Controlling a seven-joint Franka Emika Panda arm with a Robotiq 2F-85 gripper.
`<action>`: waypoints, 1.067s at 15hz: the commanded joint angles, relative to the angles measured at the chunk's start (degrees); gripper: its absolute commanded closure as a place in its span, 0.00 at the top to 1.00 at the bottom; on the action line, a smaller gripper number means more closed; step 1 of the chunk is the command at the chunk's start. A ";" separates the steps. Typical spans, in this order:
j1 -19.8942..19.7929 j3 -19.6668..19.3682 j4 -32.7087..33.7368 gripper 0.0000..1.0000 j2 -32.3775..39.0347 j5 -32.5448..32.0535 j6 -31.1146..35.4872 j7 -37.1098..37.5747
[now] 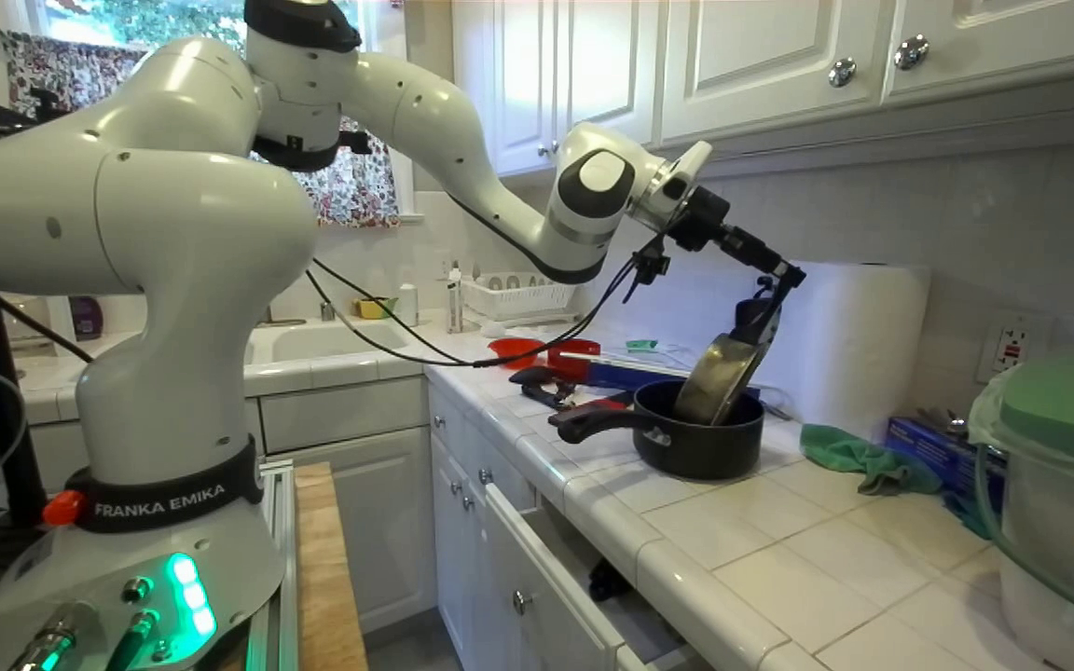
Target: Place the pan in the pot
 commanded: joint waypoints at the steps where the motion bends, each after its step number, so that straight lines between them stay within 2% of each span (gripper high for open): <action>1: 1.05 -0.08 -0.26 0.10 2.81 2.48 -0.61 0.49; 6: 2.82 -0.80 -0.44 0.10 1.44 2.96 -4.59 1.05; 16: 5.51 -1.28 -0.40 0.10 -5.91 1.96 -12.06 1.89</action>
